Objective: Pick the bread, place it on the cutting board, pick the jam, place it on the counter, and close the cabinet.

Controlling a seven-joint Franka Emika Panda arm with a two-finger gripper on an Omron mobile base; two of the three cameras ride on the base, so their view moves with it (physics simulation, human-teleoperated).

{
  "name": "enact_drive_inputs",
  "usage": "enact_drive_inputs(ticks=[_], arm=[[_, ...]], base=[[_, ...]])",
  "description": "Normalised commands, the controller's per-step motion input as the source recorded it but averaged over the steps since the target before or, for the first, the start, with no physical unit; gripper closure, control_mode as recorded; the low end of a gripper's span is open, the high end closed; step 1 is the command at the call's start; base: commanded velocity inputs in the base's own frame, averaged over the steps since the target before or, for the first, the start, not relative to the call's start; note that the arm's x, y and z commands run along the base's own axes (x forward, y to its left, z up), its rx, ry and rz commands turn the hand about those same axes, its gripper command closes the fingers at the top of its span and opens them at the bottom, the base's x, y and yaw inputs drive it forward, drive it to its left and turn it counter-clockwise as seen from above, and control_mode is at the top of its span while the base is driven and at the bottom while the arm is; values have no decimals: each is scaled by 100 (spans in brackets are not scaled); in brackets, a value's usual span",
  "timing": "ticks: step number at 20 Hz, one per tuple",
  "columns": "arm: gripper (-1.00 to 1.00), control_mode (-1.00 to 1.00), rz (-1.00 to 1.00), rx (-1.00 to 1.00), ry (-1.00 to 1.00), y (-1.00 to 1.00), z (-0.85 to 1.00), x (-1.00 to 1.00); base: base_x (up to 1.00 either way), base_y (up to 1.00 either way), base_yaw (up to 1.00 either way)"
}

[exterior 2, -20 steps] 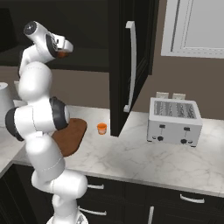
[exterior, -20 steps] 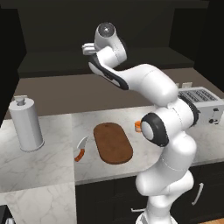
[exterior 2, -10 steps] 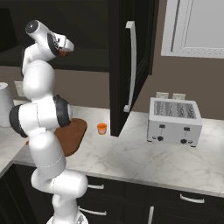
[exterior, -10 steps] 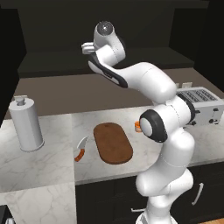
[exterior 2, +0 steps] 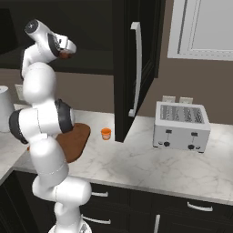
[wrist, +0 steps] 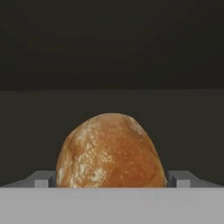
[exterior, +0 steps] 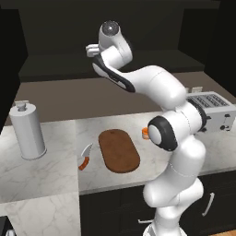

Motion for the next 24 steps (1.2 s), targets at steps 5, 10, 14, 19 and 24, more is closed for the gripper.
enact_drive_inputs(ticks=[5,10,14,19,24], arm=[[100,-100,0,0,0,-4,0,-43],[100,-100,0,0,-1,-8,2,-47],[100,-100,0,0,-1,-8,14,-52],[100,-100,0,0,0,-4,10,-55],[100,-100,0,0,0,-2,1,-57]], base=[[0,0,0],[0,0,0],[0,0,0],[0,0,0],[0,0,0]])
